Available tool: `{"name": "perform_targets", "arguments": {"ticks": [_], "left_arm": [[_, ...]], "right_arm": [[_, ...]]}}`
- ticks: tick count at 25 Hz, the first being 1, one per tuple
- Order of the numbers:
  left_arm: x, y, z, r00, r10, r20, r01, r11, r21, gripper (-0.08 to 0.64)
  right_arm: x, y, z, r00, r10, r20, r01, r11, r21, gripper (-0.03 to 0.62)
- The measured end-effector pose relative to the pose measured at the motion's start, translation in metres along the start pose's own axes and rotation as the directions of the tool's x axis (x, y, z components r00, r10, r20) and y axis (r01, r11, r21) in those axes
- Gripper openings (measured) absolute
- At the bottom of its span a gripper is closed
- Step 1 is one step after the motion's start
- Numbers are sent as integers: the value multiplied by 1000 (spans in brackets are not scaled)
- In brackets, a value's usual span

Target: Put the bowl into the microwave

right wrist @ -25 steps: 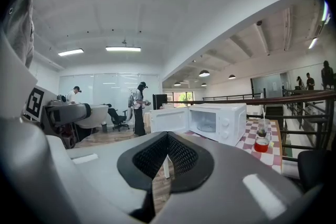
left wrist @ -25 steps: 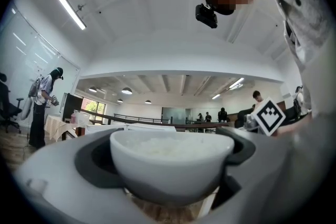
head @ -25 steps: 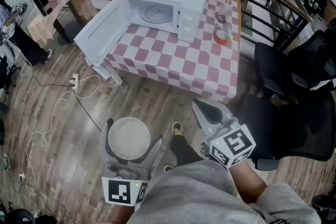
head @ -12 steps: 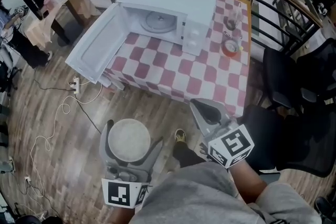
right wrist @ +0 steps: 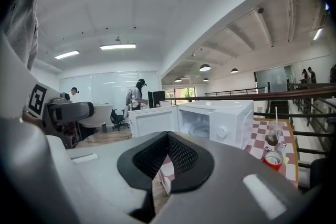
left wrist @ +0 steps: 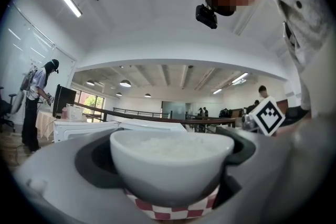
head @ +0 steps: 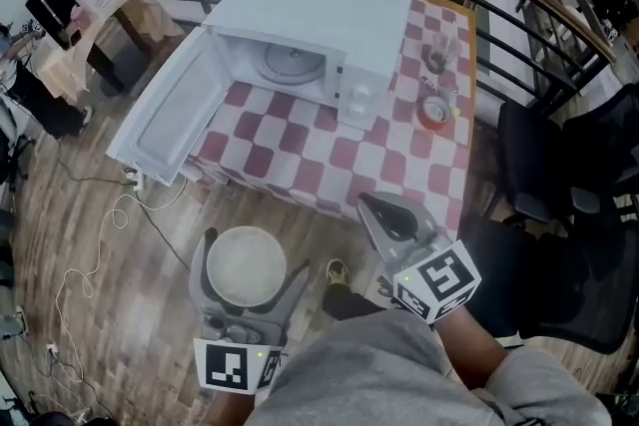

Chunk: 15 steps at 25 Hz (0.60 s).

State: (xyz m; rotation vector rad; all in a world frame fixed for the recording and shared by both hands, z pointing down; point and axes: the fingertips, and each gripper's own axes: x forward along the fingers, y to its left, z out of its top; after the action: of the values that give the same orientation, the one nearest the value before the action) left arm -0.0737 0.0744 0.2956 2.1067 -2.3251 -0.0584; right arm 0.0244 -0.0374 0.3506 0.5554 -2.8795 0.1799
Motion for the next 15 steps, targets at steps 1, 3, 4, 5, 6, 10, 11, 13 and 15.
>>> {"name": "perform_targets", "arguments": {"ticks": [1, 3, 4, 5, 6, 10, 11, 13, 15], "left_arm": [[5, 1, 1, 1000, 1, 1, -1, 1000, 3, 545], [15, 3, 2, 1000, 6, 2, -6, 1000, 9, 545], [20, 4, 1, 1000, 10, 2, -10, 1000, 10, 545], [25, 4, 1, 1000, 14, 2, -14, 1000, 11, 545], [29, 5, 1, 1000, 17, 2, -17, 1000, 11, 546], [48, 8, 3, 999, 32, 4, -32, 999, 23, 545], [52, 8, 3, 999, 34, 7, -34, 999, 23, 545], [59, 8, 3, 999, 41, 9, -41, 999, 23, 545], [65, 10, 0, 999, 47, 3, -47, 999, 24, 546]], "right_arm": [[4, -5, 1, 1000, 2, 0, -2, 1000, 2, -3], [10, -14, 5, 1000, 7, 5, -7, 1000, 1, -3], [14, -18, 7, 1000, 10, 8, -10, 1000, -2, -3], [16, -22, 8, 1000, 13, 10, -13, 1000, -3, -3], [19, -26, 8, 1000, 17, 10, -17, 1000, -1, -3], [32, -39, 12, 999, 35, 13, -35, 999, 1, -3], [35, -42, 13, 999, 38, 12, -38, 999, -2, -3], [38, -47, 13, 999, 46, 11, -46, 999, -5, -3], [42, -52, 13, 999, 50, 12, -50, 999, -5, -3]]}}
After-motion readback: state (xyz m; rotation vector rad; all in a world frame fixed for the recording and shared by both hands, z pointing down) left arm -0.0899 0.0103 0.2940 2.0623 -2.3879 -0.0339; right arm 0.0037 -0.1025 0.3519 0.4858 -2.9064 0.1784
